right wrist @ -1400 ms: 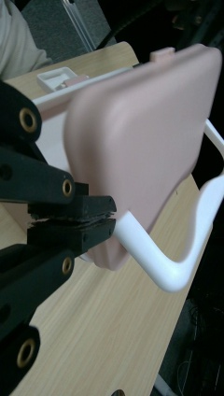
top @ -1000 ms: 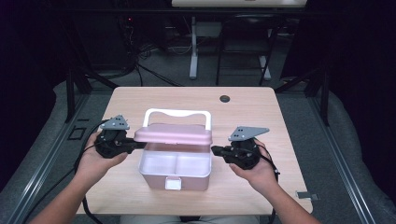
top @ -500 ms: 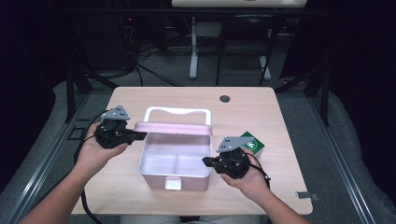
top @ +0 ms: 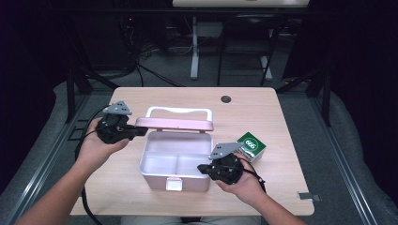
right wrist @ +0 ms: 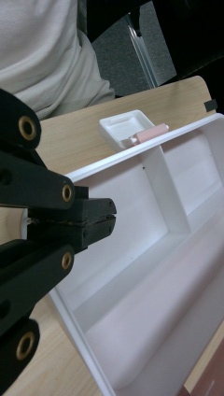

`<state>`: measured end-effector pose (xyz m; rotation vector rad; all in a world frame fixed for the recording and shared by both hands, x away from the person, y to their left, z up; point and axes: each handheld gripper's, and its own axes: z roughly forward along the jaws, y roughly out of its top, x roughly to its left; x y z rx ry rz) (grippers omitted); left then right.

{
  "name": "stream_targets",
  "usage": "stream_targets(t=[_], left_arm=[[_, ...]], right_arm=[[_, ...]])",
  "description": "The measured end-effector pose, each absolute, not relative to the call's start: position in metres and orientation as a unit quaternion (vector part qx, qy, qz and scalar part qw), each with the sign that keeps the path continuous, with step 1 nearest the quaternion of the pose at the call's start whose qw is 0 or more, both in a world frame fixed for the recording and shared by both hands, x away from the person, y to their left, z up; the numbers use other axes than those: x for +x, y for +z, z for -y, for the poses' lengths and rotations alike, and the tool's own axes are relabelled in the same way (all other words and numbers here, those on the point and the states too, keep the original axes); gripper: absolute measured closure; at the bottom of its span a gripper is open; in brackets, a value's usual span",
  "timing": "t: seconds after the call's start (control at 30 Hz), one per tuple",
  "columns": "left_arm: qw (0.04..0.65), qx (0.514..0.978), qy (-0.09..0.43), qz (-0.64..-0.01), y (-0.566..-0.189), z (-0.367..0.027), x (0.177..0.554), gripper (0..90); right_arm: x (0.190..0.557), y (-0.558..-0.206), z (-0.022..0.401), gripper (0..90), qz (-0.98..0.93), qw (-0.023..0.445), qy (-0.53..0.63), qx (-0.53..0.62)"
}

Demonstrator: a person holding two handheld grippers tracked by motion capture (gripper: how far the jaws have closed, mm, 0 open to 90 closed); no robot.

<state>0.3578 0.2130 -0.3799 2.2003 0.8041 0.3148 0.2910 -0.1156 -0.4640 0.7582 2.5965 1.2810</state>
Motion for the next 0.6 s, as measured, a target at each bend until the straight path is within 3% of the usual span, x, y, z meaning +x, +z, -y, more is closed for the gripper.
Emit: stream_targets(t=[0.6], left_arm=[[0.370,0.860,0.134,-0.324,-0.371,-0.213,0.372,90.0]], right_arm=[[0.295,-0.470,0.117,90.0,-0.873,0.069,0.413,0.251]])
